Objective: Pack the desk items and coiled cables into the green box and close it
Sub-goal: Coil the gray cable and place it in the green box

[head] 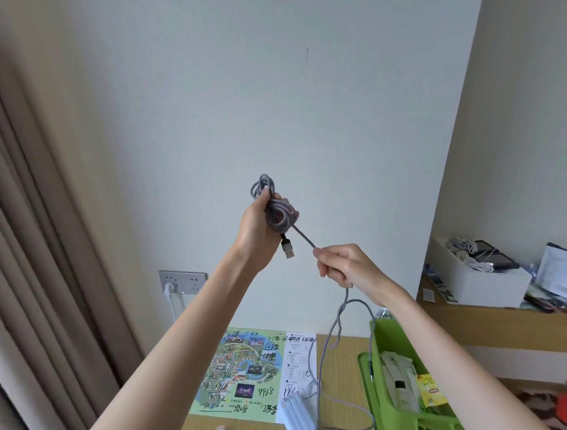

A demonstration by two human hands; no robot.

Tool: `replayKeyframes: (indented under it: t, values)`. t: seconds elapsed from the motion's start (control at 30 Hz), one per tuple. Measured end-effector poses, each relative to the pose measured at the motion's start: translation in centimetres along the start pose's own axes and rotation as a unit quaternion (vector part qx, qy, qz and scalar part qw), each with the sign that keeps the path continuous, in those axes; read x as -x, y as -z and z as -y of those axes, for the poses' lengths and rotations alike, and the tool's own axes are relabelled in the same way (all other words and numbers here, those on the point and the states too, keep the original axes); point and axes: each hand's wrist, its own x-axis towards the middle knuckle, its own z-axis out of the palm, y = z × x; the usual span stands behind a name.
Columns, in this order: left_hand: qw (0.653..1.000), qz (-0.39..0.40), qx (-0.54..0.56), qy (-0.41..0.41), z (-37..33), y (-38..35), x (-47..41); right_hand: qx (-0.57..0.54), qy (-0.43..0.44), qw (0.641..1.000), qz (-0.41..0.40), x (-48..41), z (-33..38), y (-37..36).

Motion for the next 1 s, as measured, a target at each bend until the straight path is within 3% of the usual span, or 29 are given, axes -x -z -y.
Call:
replayKeyframes:
  t: [0.13,0.27,0.43,0.57,0.73,1.0]
  values:
    - [0.994,-0.049,-0.097,-0.023,-0.5,1.4,0.0,-0.001,-0.013,0.999,-0.037,0.1,-0.8,0.9]
    - [0.96,-0.048,-0.269,-0.055,-0.5,2.7,0.1,-0.008,-0.016,0.997,-0.074,0.1,-0.8,1.8]
    - [0.88,-0.001,-0.466,-0.087,0.3,3.7,0.7,-0.034,0.009,0.995,-0.097,0.1,0.3,2.5]
    - [0.811,0.073,-0.577,-0.066,1.8,3.5,0.9,-0.02,0.044,0.993,-0.108,-0.1,1.7,2.2]
    - [0.786,0.176,-0.592,-0.015,3.5,2.6,2.0,0.008,0.076,0.989,-0.124,-0.6,2.6,1.8]
    - [0.763,0.229,-0.601,0.06,3.9,1.1,3.7,0.023,0.118,0.981,-0.152,-0.3,2.8,1.5]
